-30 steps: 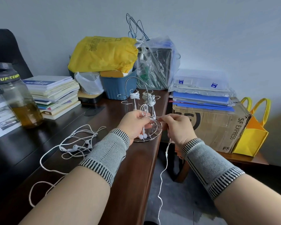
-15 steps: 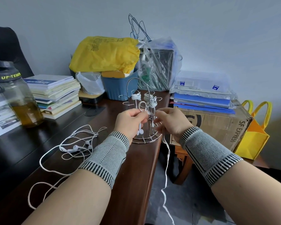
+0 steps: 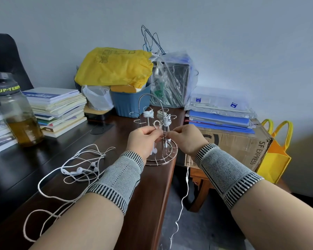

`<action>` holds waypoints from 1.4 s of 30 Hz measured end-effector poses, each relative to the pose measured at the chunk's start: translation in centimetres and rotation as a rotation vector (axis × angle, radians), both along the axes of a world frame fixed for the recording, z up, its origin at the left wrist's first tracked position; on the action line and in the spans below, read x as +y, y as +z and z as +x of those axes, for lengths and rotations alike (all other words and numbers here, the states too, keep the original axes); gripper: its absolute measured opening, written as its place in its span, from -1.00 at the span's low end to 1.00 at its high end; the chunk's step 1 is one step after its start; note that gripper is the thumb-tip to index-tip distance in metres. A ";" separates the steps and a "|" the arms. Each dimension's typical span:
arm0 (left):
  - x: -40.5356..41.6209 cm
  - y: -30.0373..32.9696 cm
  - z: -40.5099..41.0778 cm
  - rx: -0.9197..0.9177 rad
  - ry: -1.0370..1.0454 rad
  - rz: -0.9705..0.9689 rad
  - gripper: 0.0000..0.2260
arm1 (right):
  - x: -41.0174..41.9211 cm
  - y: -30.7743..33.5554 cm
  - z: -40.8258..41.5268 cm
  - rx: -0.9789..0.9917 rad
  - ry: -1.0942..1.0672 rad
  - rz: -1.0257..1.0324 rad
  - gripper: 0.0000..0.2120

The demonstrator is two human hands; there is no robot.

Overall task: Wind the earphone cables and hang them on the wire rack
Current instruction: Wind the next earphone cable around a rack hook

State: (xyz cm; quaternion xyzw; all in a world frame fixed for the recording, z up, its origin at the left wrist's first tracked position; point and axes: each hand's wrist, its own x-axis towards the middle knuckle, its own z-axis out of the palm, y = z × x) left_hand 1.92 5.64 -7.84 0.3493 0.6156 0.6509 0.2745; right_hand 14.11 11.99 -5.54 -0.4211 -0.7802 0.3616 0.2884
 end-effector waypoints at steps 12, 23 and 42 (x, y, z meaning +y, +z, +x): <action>0.2 -0.7 0.3 -0.065 0.075 0.048 -0.88 | 0.9 -0.1 0.5 0.046 -0.117 -0.008 -0.72; 1.5 -1.5 0.3 0.032 0.069 -0.009 -0.77 | 1.6 -0.9 0.6 0.024 -0.166 0.020 -0.68; -2.2 -2.4 3.2 0.276 0.143 0.002 -0.78 | -0.4 -0.9 1.4 0.241 0.013 -0.107 -0.77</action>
